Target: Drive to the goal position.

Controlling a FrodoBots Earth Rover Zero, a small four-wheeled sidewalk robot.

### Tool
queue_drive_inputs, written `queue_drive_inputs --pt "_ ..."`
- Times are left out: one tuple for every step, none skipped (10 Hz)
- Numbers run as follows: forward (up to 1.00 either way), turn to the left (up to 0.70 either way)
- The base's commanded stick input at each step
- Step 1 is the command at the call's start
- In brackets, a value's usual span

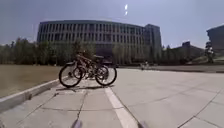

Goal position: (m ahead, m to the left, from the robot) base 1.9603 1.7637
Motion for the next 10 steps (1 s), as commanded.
queue_drive_inputs --pt "0.0 -0.52" --pt "0.0 -0.85" --pt "0.0 -0.85" --pt "0.2 -0.73" --pt "0.85 -0.34" --pt "0.85 -0.34" --pt "0.85 -0.34" --pt "0.85 -0.34" --pt "0.85 -0.34" --pt "0.85 -0.34"
